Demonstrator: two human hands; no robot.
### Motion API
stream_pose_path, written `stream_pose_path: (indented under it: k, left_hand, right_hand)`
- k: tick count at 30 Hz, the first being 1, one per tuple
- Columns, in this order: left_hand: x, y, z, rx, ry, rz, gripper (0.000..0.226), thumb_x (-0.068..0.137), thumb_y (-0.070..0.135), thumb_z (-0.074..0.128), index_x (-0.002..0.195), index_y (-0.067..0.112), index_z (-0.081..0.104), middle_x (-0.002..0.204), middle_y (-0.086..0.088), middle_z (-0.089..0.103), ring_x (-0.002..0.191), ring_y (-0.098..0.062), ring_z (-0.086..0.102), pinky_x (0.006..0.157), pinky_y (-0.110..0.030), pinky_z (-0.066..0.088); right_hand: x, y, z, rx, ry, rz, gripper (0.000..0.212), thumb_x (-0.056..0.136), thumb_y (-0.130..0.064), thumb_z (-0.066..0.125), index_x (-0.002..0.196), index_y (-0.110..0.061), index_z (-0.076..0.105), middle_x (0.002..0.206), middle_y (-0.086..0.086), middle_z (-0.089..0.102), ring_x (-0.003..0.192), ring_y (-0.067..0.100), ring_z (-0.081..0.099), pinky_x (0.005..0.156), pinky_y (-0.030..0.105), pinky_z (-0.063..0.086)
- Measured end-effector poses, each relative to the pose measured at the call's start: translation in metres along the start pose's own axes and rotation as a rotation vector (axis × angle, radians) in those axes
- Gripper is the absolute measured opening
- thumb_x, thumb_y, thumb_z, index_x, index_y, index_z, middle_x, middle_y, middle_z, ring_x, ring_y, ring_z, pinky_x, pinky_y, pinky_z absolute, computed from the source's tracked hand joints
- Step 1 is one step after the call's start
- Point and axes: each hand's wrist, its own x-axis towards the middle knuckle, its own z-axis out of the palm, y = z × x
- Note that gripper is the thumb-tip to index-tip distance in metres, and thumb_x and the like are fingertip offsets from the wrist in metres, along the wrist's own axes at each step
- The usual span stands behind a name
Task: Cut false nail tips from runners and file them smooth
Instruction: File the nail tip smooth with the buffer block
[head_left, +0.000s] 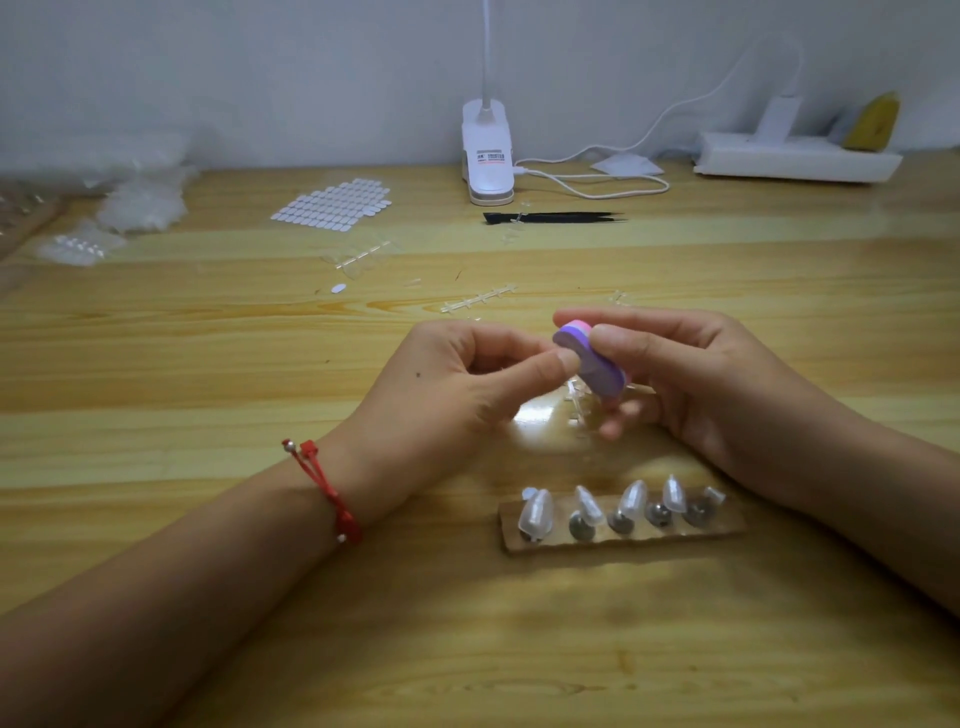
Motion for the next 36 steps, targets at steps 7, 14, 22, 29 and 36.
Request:
stream_pose_path:
  k: [7, 14, 22, 29, 36]
  left_hand:
    - [-0.001, 0.000, 0.001, 0.016, -0.010, 0.033, 0.007, 0.080, 0.022, 0.070, 0.076, 0.019, 0.074, 0.048, 0.014, 0.054, 0.044, 0.003, 0.042, 0.047, -0.006, 0.033]
    - [0.000, -0.001, 0.002, 0.049, -0.025, 0.040, 0.008, 0.080, 0.019, 0.070, 0.078, 0.013, 0.074, 0.045, 0.015, 0.054, 0.042, 0.004, 0.043, 0.045, -0.005, 0.031]
    - [-0.005, -0.001, 0.009, 0.100, -0.101, 0.096, 0.008, 0.077, 0.024, 0.074, 0.074, 0.017, 0.077, 0.063, -0.010, 0.068, 0.057, -0.006, 0.052, 0.053, -0.016, 0.038]
    - [0.003, -0.002, 0.000, -0.077, 0.188, 0.051, 0.009, 0.081, 0.022, 0.067, 0.082, 0.015, 0.072, 0.042, 0.016, 0.047, 0.040, 0.001, 0.037, 0.045, -0.005, 0.031]
    - [0.002, -0.002, 0.001, -0.005, 0.123, 0.050, 0.008, 0.082, 0.023, 0.066, 0.081, 0.018, 0.072, 0.042, 0.016, 0.050, 0.040, 0.001, 0.040, 0.045, -0.006, 0.032]
  right_hand:
    - [0.001, 0.000, 0.001, 0.008, -0.003, 0.005, 0.024, 0.070, -0.022, 0.073, 0.093, -0.018, 0.079, 0.084, 0.003, 0.074, 0.065, 0.008, 0.064, 0.050, 0.020, 0.053]
    - [0.001, 0.000, 0.001, 0.002, -0.013, -0.002, 0.022, 0.072, -0.025, 0.073, 0.091, -0.019, 0.079, 0.083, 0.003, 0.074, 0.065, 0.007, 0.065, 0.050, 0.020, 0.053]
    - [0.002, 0.004, 0.001, -0.027, 0.059, -0.030, 0.028, 0.070, -0.033, 0.078, 0.096, -0.023, 0.078, 0.083, 0.006, 0.074, 0.073, 0.017, 0.067, 0.062, 0.026, 0.059]
    - [0.000, 0.003, 0.001, 0.051, 0.050, -0.053, 0.029, 0.069, -0.023, 0.071, 0.096, -0.014, 0.066, 0.078, 0.011, 0.073, 0.069, 0.024, 0.073, 0.053, 0.024, 0.056]
    - [0.001, 0.003, -0.001, 0.087, 0.080, -0.059, 0.026, 0.069, -0.021, 0.071, 0.094, -0.015, 0.067, 0.082, 0.011, 0.074, 0.072, 0.025, 0.074, 0.052, 0.023, 0.055]
